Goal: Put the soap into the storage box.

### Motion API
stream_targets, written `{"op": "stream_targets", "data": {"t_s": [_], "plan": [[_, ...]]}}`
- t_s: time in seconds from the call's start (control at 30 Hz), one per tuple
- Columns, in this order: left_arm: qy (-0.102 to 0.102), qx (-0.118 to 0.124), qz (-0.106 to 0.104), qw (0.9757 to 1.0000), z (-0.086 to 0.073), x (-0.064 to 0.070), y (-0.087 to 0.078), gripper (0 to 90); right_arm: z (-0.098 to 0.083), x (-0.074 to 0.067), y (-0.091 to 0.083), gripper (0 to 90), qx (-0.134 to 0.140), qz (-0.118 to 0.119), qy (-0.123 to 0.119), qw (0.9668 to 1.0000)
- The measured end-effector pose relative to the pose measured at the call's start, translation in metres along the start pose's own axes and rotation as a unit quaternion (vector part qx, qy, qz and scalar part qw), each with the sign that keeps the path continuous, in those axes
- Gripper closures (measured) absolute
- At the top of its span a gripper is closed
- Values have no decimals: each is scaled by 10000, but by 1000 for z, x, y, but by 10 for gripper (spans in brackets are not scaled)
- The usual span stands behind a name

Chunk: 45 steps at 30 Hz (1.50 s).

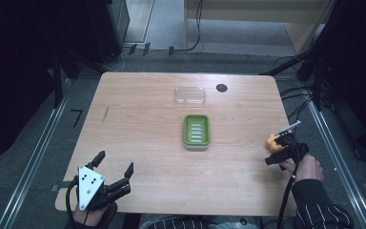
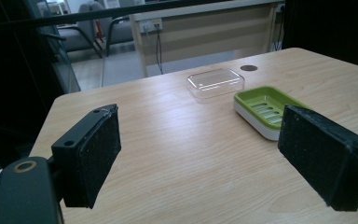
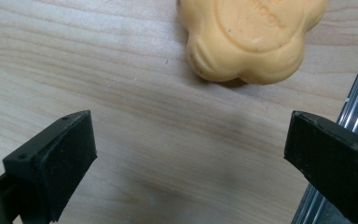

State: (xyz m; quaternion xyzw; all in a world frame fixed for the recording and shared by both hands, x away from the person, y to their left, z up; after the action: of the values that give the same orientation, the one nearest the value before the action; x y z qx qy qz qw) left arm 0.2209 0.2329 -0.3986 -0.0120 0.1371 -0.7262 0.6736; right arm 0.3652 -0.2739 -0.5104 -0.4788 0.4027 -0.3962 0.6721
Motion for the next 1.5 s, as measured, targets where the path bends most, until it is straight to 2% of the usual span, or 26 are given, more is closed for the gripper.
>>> {"op": "stream_targets", "data": {"t_s": [0.23,0.67,0.87,1.03,1.13,1.5], "plan": [[14,-4,-1,10000,0,0,0,137,8,6,-1,22,61,19,64,10000],[6,-5,0,10000,0,0,-1,137,22,21,5,30,4,39,145,9999],[21,-4,-4,10000,0,0,-1,137,28,26,9,132,-31,59,188,9998],[24,1,-4,10000,0,0,-1,137,31,29,13,172,-51,87,254,9996],[24,-5,-2,10000,0,0,-1,137,32,29,14,250,-103,88,293,9995],[22,3,-3,10000,0,0,-1,137,33,28,16,295,-105,193,300,9993]]}}
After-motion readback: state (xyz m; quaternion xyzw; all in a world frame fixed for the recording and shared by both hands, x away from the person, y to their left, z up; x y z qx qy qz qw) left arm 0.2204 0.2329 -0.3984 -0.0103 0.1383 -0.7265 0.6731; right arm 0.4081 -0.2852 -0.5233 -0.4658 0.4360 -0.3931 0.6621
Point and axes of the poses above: each handheld gripper's, and its own axes: y roughly forward along the jaws, z roughly out of its top, x roughly to its right, the point moved 5 cm from there along y, roughly forward along the jaws, and after that the axes turned 12 degrees about z, right-handed, at the moved point
